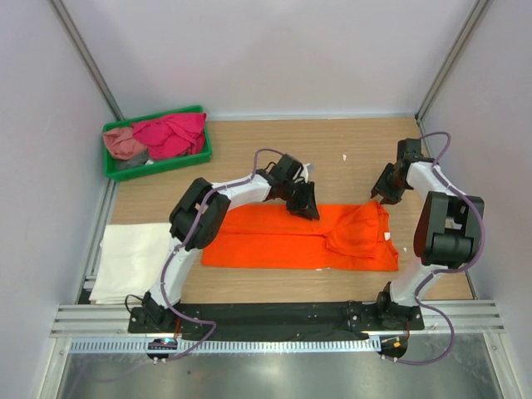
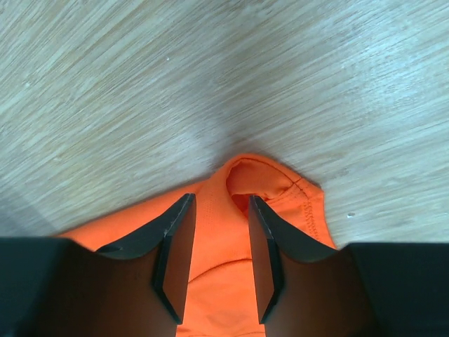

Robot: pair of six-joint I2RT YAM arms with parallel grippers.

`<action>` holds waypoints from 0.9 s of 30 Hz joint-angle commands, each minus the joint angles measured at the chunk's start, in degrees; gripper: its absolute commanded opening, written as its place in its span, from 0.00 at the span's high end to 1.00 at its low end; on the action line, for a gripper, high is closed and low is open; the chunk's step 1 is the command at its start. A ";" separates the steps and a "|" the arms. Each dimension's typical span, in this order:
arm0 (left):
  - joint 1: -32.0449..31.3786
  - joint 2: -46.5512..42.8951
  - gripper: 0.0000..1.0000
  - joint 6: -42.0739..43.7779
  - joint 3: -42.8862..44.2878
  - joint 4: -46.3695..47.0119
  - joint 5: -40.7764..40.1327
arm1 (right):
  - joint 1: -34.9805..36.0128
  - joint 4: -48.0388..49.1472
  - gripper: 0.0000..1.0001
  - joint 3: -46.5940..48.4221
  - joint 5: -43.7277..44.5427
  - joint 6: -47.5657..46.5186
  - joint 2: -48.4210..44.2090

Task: Fold and stack the t-shirts
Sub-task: Fold the tshirt

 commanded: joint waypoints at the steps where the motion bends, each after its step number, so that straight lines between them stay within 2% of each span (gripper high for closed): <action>1: 1.01 0.34 0.66 0.06 2.05 -1.19 -0.35 | -0.30 1.71 0.57 2.43 -1.10 -0.29 1.21; 10: 1.72 1.14 0.66 -0.20 2.13 -1.89 -0.61 | -0.74 1.09 0.58 2.08 -1.63 3.05 2.97; 15: 1.89 1.49 0.66 -0.29 2.05 -2.25 -0.70 | -2.50 2.41 0.63 1.29 -3.12 5.07 4.11; 16: 1.89 1.66 0.66 -0.29 1.87 -2.42 -0.79 | -2.76 2.50 0.66 1.03 -3.56 5.25 4.03; 17: 1.81 1.75 0.66 -0.38 1.96 -2.51 -0.79 | -3.11 2.42 0.80 0.94 -3.22 5.69 4.03; 22: 1.89 2.54 0.67 -0.99 2.05 -2.51 -0.61 | -3.64 0.49 0.97 0.68 -1.37 5.16 2.36; 27: 1.98 2.89 0.67 -1.34 1.70 -2.60 -0.96 | -4.00 -1.36 0.99 -2.21 2.40 4.72 -2.29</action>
